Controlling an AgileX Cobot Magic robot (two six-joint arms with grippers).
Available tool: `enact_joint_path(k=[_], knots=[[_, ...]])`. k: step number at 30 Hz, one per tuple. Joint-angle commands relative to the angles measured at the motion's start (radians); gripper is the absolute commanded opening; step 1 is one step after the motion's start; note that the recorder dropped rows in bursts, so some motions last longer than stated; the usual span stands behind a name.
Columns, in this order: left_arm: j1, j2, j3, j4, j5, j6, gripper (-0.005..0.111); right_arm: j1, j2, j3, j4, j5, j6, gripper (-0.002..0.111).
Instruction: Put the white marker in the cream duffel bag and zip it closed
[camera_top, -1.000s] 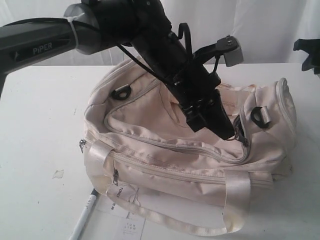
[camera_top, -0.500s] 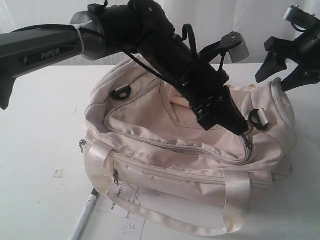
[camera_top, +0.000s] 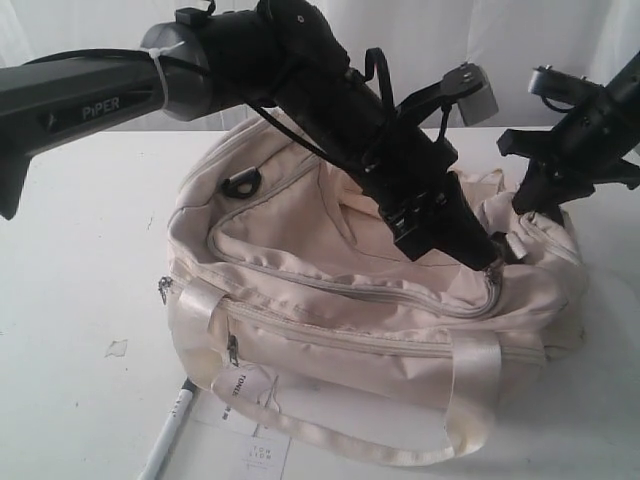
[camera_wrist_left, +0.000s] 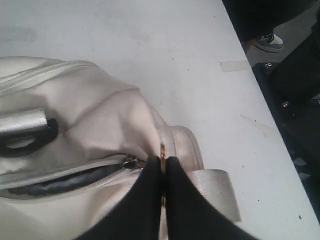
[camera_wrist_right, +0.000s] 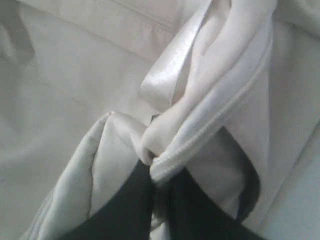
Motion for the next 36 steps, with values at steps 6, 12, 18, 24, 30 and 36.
enact_joint_path(k=[6, 12, 18, 24, 30, 36], knots=[[-0.001, -0.006, 0.007, -0.022, 0.018, 0.002, 0.0, -0.059, 0.002, -0.001, -0.126, -0.288, 0.072, 0.0], [-0.001, -0.006, 0.007, -0.013, 0.068, 0.002, 0.0, -0.13, 0.002, -0.001, -0.126, -0.395, 0.11, 0.0], [0.003, -0.007, 0.007, 0.133, 0.092, -0.082, 0.0, -0.191, 0.002, -0.001, -0.126, -0.416, 0.11, 0.0], [0.073, -0.012, 0.009, 0.267, 0.085, -0.181, 0.0, -0.224, 0.002, -0.001, -0.115, -0.404, 0.11, 0.0], [0.157, -0.045, 0.049, 0.019, 0.162, -0.107, 0.0, -0.226, 0.002, -0.001, -0.091, -0.402, 0.086, 0.0], [0.139, -0.047, 0.142, -0.067, 0.164, -0.043, 0.0, -0.226, 0.0, -0.001, 0.003, -0.378, -0.028, 0.008]])
